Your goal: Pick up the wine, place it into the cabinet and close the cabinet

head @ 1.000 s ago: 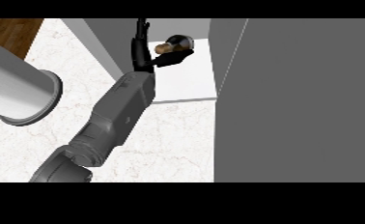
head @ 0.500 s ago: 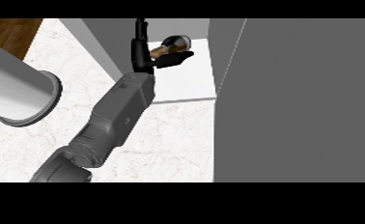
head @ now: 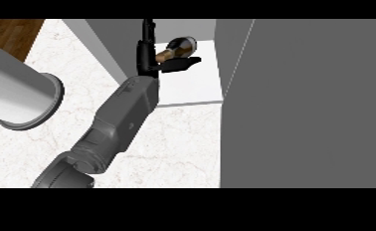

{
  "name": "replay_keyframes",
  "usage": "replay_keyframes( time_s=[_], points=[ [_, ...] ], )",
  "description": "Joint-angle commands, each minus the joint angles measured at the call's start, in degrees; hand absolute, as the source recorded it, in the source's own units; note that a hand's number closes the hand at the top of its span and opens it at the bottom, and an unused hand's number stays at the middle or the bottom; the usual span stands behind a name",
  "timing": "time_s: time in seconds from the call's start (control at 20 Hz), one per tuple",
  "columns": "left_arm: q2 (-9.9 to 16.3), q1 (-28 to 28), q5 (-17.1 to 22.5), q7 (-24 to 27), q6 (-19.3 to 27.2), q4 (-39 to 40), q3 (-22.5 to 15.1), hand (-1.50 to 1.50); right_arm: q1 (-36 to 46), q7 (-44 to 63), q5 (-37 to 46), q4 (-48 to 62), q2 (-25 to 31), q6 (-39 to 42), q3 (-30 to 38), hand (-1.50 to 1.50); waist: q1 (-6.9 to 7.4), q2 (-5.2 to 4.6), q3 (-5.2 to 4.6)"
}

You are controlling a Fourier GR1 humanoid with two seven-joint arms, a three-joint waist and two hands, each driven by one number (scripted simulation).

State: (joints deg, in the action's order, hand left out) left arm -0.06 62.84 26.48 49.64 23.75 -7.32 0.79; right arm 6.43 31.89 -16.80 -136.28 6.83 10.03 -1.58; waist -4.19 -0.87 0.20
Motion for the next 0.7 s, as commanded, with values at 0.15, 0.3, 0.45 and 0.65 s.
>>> replay_keyframes(
  time_s=[0.15,0.3,0.45,0.65],
  points=[
    [0.1,-6.5,2.1,3.1,-4.8,0.2,0.5,-1.5,-2.4,2.0,-1.3,-5.3,0.1,-0.3,-1.4,-1.5,0.8,0.11,-0.27],
    [0.1,-6.8,4.8,3.6,-5.6,-0.8,0.3,-1.5,2.1,4.6,0.2,-4.4,-0.6,-2.6,-3.7,-1.5,0.15,0.1,-0.36],
    [0.1,-5.6,6.7,0.8,-5.3,-3.6,-1.9,-1.5,-0.6,0.5,0.9,-1.2,-1.0,-1.4,-2.6,-1.5,1.47,0.64,-0.23],
    [0.1,-6.2,9.7,-0.3,-5.4,-4.8,-5.0,-1.5,1.2,3.9,-0.4,-4.5,-0.1,-3.1,-1.4,-1.5,0.9,0.59,-0.25]
  ],
)
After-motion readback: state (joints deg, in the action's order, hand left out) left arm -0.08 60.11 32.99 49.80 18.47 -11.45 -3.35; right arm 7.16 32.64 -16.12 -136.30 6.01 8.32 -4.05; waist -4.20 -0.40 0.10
